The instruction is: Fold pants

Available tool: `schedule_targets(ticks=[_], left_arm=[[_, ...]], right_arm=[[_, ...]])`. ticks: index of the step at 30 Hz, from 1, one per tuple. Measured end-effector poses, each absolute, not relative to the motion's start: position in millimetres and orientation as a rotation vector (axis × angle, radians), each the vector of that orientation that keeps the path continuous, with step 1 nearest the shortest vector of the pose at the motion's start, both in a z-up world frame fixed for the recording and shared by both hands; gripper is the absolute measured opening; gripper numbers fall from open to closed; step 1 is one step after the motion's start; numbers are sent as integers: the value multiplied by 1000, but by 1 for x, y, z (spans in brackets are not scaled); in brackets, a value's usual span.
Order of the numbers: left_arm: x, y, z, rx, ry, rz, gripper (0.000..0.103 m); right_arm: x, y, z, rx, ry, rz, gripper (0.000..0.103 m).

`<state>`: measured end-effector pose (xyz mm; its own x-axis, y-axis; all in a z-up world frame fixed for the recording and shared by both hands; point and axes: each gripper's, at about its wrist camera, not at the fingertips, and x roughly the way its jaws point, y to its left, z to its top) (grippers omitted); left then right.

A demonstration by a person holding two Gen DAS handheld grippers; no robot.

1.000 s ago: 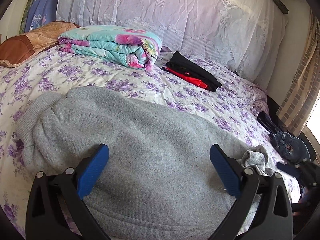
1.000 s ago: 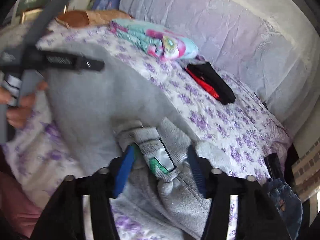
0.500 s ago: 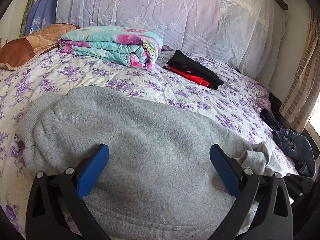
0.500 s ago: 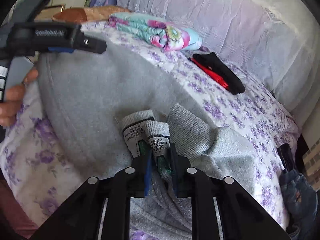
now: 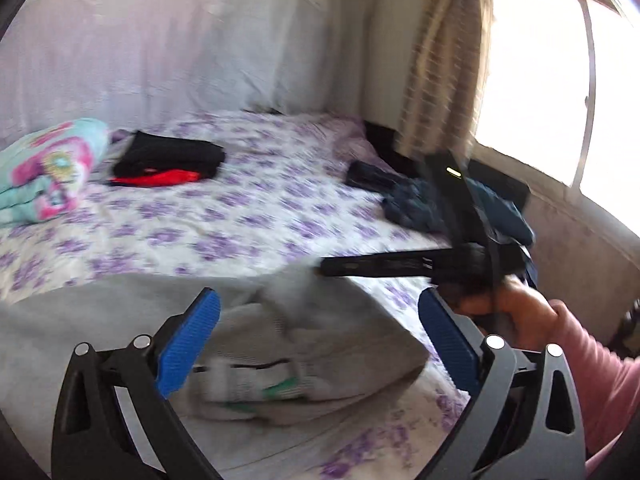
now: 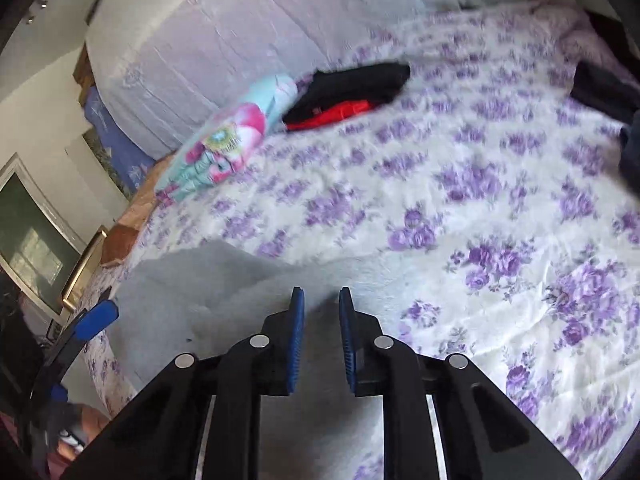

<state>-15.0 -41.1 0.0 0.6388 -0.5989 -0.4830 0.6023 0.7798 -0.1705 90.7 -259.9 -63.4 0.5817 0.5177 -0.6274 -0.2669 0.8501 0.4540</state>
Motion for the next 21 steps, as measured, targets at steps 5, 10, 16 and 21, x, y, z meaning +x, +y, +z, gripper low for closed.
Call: schedule_targets(ticks=[5, 10, 16, 21], left_arm=[[18, -79, -58, 47, 818, -720, 93], [7, -77, -71, 110, 806, -697, 94], [-4, -77, -63, 153, 764, -679, 94], [-18, -67, -47, 127, 705, -707, 94]], right_arm=[[112, -264, -71, 356, 839, 495, 14], [128, -274, -83, 402, 850, 502, 1], [88, -279, -54, 435, 751, 554, 8], [20, -279, -49, 412, 692, 598, 20]])
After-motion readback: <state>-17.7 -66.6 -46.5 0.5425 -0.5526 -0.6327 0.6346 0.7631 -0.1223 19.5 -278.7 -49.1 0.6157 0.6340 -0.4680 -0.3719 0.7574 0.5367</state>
